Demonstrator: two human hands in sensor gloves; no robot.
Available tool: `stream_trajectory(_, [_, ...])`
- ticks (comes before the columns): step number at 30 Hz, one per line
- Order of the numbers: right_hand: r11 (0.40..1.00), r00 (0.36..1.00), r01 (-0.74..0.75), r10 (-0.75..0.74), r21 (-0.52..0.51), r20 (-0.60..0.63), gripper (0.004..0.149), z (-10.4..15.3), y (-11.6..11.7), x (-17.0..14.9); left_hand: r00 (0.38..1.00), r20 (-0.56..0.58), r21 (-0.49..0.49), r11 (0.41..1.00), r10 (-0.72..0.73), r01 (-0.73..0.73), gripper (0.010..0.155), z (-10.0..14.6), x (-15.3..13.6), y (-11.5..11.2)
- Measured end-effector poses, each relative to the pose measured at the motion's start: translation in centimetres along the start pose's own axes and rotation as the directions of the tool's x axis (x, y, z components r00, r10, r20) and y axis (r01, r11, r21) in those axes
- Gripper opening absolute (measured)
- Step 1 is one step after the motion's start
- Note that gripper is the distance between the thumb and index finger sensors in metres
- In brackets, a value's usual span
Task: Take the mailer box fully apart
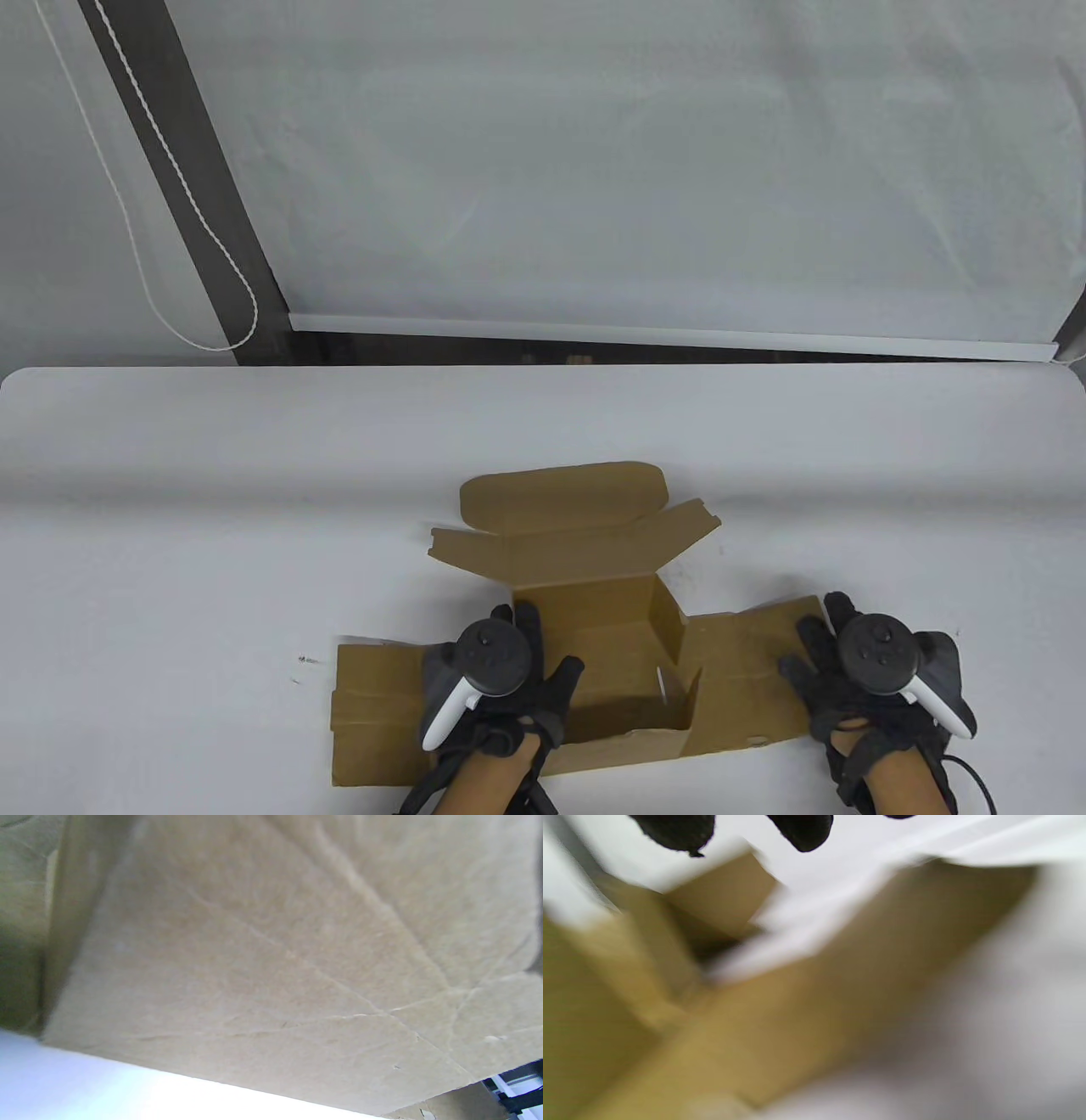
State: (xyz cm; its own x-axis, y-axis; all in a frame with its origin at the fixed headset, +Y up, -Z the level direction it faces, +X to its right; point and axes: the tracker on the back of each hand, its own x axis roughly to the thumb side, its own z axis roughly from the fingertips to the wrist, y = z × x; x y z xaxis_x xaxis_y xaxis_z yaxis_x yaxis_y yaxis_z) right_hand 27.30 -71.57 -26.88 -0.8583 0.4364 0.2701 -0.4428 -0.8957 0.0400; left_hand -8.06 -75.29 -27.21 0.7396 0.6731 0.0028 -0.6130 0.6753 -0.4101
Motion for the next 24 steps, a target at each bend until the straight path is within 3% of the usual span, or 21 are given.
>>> stream_trajectory(2, [0.998, 0.958, 0.059, -0.047, -0.032, 0.283, 0.07, 0.1, 0.6, 4.4, 1.0, 0.0, 0.0, 1.0, -0.001, 0.001, 0.082, 0.0, 0.0, 0.0])
stream_trajectory(3, [0.999, 0.935, 0.052, -0.047, -0.007, 0.351, 0.07, 0.2, 1.2, 5.9, 1.0, 0.0, -0.001, 1.0, -0.001, 0.001, 0.081, 0.0, 0.0, 0.0])
stream_trajectory(5, [0.986, 0.872, -0.102, 0.023, 0.135, 0.49, 0.071, 0.3, 4.2, 10.5, 1.0, 0.002, -0.001, 1.0, 0.001, -0.001, 0.081, 0.0, 0.0, 0.0])
stream_trajectory(6, [0.972, 0.865, -0.152, 0.044, 0.178, 0.5, 0.07, 0.2, 5.0, 11.1, 1.0, 0.003, -0.002, 1.0, 0.001, -0.001, 0.081, 0.0, 0.0, 0.0])
stream_trajectory(7, [0.913, 0.855, -0.285, 0.103, 0.292, 0.509, 0.064, 0.2, 7.1, 12.3, 1.0, 0.007, -0.004, 1.0, 0.004, -0.004, 0.081, 0.0, -0.1, 0.0])
stream_trajectory(8, [0.882, 0.845, -0.369, 0.186, 0.294, 0.502, 0.053, 0.1, 8.2, 12.7, 1.0, 0.022, -0.009, 1.0, 0.019, -0.019, 0.081, 0.0, -0.1, 0.1])
stream_trajectory(10, [0.928, 0.811, -0.348, 0.225, 0.136, 0.54, 0.04, -0.1, 7.9, 12.8, 0.994, 0.058, -0.001, 0.996, 0.088, -0.088, 0.08, 0.2, -0.3, 0.7])
stream_trajectory(12, [0.906, 0.871, -0.258, 0.068, 0.336, 0.486, 0.039, -0.2, 7.8, 12.1, 0.979, 0.072, 0.009, 0.982, 0.188, -0.189, 0.077, 0.4, -1.1, 1.6])
stream_trajectory(16, [0.888, 0.86, -0.26, 0.034, 0.38, 0.509, 0.039, 0.2, 7.4, 11.7, 0.953, 0.073, 0.062, 0.953, 0.293, -0.297, 0.069, 0.5, -3.2, 3.5])
stream_trajectory(20, [0.877, 0.856, -0.267, 0.026, 0.398, 0.517, 0.039, 0.3, 7.4, 11.8, 0.968, -0.088, 0.097, 0.969, 0.236, -0.227, 0.063, 0.2, -6.3, 4.5])
stream_trajectory(24, [0.878, 0.853, -0.264, 0.019, 0.399, 0.522, 0.039, 0.4, 7.4, 11.7, 0.924, -0.339, -0.053, 0.977, 0.177, -0.207, 0.066, -0.4, -8.6, 3.3])
